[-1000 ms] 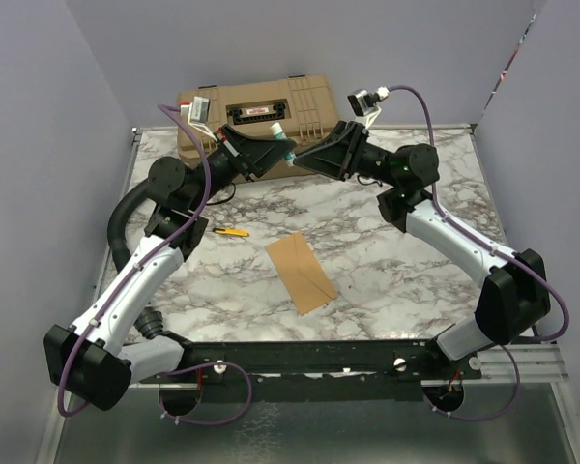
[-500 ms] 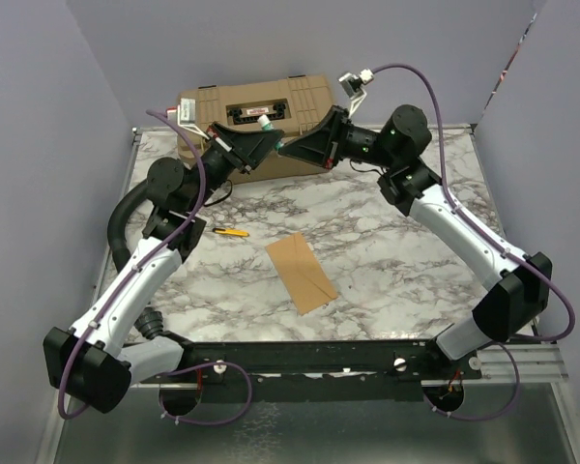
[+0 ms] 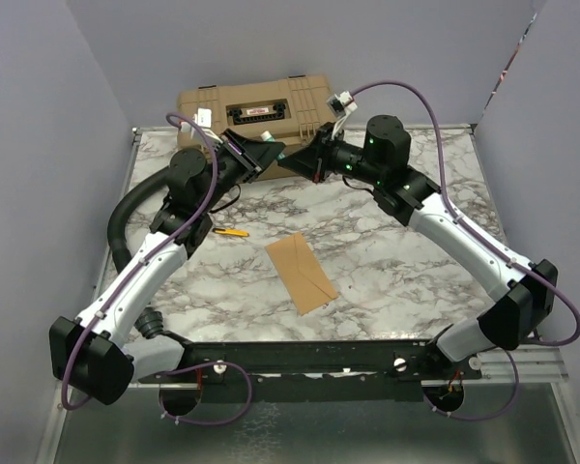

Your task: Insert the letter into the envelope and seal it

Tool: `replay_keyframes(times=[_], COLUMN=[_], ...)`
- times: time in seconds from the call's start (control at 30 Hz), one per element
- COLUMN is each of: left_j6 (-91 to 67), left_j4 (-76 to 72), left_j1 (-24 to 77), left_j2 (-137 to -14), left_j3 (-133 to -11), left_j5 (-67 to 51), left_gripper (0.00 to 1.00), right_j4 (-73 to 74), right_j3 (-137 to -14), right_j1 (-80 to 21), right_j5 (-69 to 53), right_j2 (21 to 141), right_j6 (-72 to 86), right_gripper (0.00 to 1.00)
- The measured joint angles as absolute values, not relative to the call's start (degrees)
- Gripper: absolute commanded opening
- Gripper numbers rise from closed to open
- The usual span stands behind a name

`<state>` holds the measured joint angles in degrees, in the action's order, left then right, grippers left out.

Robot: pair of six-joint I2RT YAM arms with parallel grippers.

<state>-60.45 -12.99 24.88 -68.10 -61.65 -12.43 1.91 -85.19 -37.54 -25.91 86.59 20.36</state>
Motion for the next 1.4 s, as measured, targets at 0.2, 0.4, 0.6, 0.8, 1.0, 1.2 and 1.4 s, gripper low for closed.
replay_keyframes(times=[0.2, 0.4, 0.6, 0.8, 1.0, 1.2, 1.4], left_j6=[-60.9, -61.3, -62.1, -62.5, -62.3, -62.1, -62.5], left_j4=[-16.9, -23.8, -28.8, -31.7, -33.1, -34.9, -38.0], left_j1=[25.3, 25.4, 25.4, 25.4, 25.4, 25.3, 25.3], left_j2=[-66.7, -65.1, -65.0, -65.0, -64.8, -64.7, -64.5], left_j3=[-59.3, -55.6, -53.6, -51.6, -51.3, -51.0, -49.1], left_j5=[-12.8, -13.5, -14.7, -15.8, -17.3, -19.6, -20.4], left_gripper=[0.3, 0.32, 0.42, 0.4, 0.26, 0.01, 0.0], right_j4=[-7.6, -14.2, -18.7, -22.0, -23.9, -25.6, -25.5], right_j3=[-78.1, -75.3, -73.7, -71.8, -71.3, -70.4, -70.2], right_j1=[-37.5, -37.1, -36.4, -36.0, -35.7, -35.4, -35.1], right_j5=[-26.1, -28.8, -30.5, -31.6, -32.4, -33.3, -35.0], right_j2=[83.1, 82.7, 82.7, 82.6, 82.6, 82.6, 82.6], right_j6=[29.3, 36.7, 40.7, 43.5, 45.0, 45.7, 45.5], right_gripper=[0.01, 0.01, 0.01, 0.01, 0.01, 0.01, 0.45])
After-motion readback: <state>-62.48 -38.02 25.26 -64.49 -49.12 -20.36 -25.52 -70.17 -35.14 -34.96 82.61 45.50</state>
